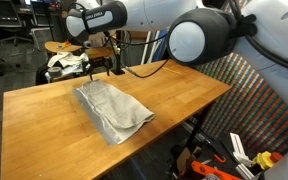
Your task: Fold the towel on the table
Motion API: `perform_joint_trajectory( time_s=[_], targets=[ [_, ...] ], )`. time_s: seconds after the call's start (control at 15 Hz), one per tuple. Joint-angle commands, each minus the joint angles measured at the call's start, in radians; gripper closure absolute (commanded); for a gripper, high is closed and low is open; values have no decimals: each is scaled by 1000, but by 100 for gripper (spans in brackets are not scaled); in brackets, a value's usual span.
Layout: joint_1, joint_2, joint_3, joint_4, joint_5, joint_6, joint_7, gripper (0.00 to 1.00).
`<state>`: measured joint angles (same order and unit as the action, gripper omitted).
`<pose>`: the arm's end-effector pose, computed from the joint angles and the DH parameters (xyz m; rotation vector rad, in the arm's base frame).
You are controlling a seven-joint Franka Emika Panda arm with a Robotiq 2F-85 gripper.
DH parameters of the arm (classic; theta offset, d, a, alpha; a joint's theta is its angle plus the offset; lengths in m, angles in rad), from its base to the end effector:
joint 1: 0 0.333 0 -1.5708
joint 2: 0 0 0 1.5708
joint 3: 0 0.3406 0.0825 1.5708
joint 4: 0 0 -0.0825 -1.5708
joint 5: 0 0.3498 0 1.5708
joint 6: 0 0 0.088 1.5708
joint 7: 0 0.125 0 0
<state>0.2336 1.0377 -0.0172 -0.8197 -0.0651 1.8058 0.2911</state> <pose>0.7577 0.1659 0.2863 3.0520 -0.0761 -0.0460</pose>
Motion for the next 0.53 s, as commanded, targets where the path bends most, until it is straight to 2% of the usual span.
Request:
perform_joint_trajectory(
  time_s=[0.0,0.47],
  targets=[
    [-44,83,48,140,65,-79,-50,0],
    [-89,161,92,245,143,-216,-89,0]
  ],
)
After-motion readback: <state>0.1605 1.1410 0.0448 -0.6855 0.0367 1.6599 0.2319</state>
